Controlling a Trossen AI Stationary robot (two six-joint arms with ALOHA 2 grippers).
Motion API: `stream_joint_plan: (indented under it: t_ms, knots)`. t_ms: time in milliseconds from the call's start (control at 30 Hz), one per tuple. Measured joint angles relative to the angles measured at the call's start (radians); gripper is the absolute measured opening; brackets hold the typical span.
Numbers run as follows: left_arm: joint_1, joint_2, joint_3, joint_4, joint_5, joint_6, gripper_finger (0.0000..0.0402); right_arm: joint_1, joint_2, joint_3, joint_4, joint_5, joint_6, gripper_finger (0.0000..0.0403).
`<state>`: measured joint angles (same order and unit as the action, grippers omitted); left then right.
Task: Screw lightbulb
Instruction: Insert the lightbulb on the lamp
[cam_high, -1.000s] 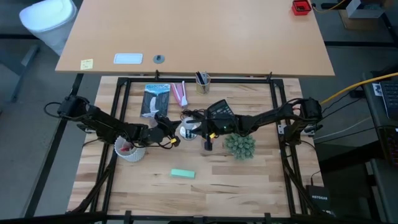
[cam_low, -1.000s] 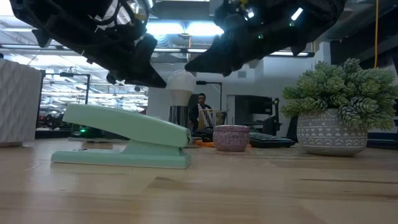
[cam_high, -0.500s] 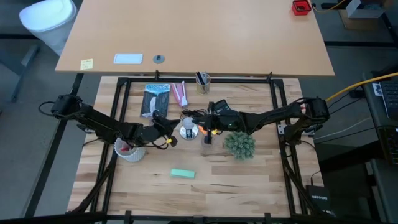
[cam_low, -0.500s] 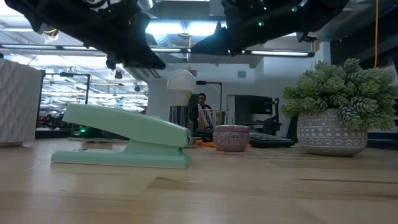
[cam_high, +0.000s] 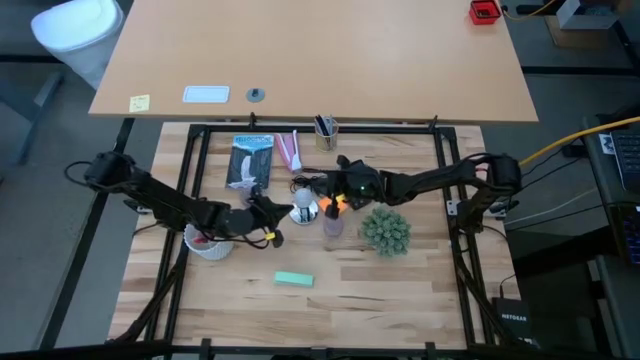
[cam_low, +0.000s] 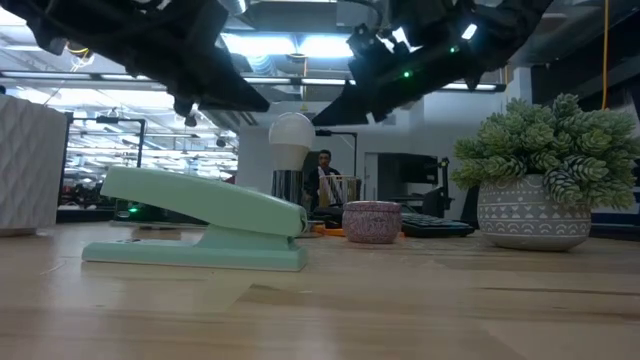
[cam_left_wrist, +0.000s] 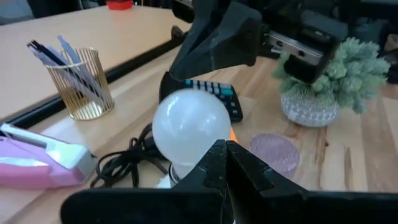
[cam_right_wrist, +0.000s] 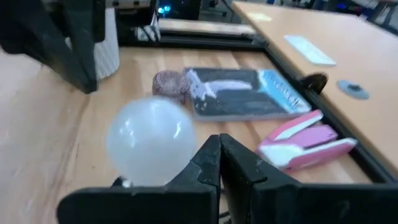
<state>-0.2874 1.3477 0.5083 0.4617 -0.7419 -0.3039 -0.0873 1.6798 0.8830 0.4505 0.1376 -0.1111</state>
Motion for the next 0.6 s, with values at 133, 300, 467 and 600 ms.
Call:
stream_joint_plan:
  t_ms: [133,300,467,600]
  knots:
    - [0.000,0.036,0.000,0.005,0.003,-0.020,0.0000,0.003,0.008,0.000,-0.003,-0.020,0.005,0.0012]
    - [0.009,0.080,0.000,0.089,0.003,0.002,0.0000,0.003,0.008,0.000,0.003,-0.044,0.027,0.0012]
    - [0.031,0.110,0.000,0.127,0.003,0.013,0.0000,0.003,0.008,0.000,-0.012,-0.068,0.039,0.0012]
    - [0.035,0.117,0.000,0.125,0.002,0.004,0.0000,0.002,0.008,0.000,-0.010,-0.098,0.041,0.0012]
